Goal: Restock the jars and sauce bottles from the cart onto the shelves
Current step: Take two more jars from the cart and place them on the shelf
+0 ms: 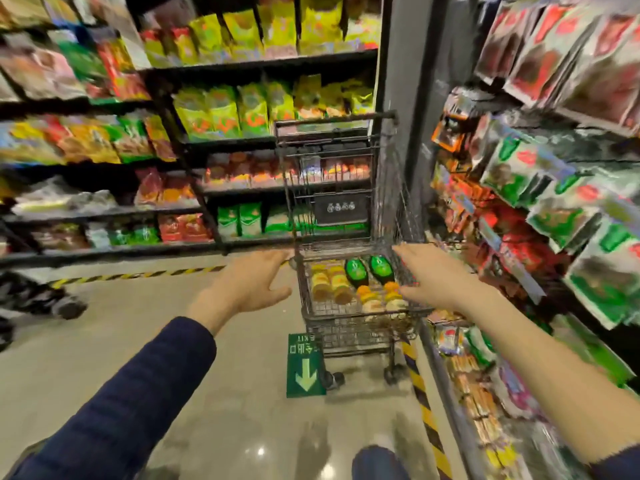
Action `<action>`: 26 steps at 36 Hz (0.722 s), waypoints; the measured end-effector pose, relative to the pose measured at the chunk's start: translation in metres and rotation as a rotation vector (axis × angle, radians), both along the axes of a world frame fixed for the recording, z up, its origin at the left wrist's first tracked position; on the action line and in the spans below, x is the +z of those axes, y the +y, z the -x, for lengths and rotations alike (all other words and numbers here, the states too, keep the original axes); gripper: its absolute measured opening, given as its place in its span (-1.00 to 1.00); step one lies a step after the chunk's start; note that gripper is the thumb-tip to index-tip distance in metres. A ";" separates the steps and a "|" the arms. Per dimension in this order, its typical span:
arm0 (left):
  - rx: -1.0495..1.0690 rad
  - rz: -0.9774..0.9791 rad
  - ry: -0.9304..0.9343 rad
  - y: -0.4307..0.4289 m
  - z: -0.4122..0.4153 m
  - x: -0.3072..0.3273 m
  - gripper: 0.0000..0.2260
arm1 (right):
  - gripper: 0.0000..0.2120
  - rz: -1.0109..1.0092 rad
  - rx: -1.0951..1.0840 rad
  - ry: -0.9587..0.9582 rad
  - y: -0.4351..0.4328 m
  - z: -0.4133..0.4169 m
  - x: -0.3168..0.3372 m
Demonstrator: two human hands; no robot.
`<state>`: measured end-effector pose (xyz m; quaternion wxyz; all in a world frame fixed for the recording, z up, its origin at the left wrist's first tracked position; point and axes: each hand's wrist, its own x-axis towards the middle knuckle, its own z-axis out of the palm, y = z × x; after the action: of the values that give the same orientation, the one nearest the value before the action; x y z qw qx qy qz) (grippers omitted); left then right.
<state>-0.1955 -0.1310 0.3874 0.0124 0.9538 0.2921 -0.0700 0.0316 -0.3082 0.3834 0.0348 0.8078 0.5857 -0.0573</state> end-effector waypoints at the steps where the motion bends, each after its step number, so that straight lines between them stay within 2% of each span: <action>1: 0.025 0.005 0.013 0.009 -0.009 -0.008 -0.34 | -0.28 0.009 0.015 0.009 0.012 -0.011 -0.005; 5: 0.104 0.076 0.057 0.043 -0.050 -0.034 -0.24 | -0.29 0.062 0.072 0.045 0.055 -0.060 -0.024; 12: 0.111 0.180 0.110 0.090 -0.117 -0.077 -0.30 | -0.29 0.195 0.118 0.126 0.117 -0.129 -0.060; 18: 0.079 0.295 0.147 0.116 -0.160 -0.119 -0.33 | -0.27 0.332 0.076 0.216 0.145 -0.164 -0.109; 23: 0.031 0.401 0.191 0.137 -0.190 -0.167 -0.36 | -0.37 0.401 -0.003 0.303 0.161 -0.190 -0.147; 26: 0.024 0.487 0.212 0.147 -0.207 -0.196 -0.38 | -0.32 0.498 -0.085 0.363 0.168 -0.199 -0.167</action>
<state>0.0116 0.0162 0.1913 0.2116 0.9065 0.2774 -0.2376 0.2302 -0.1401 0.2167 0.1242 0.7747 0.5160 -0.3438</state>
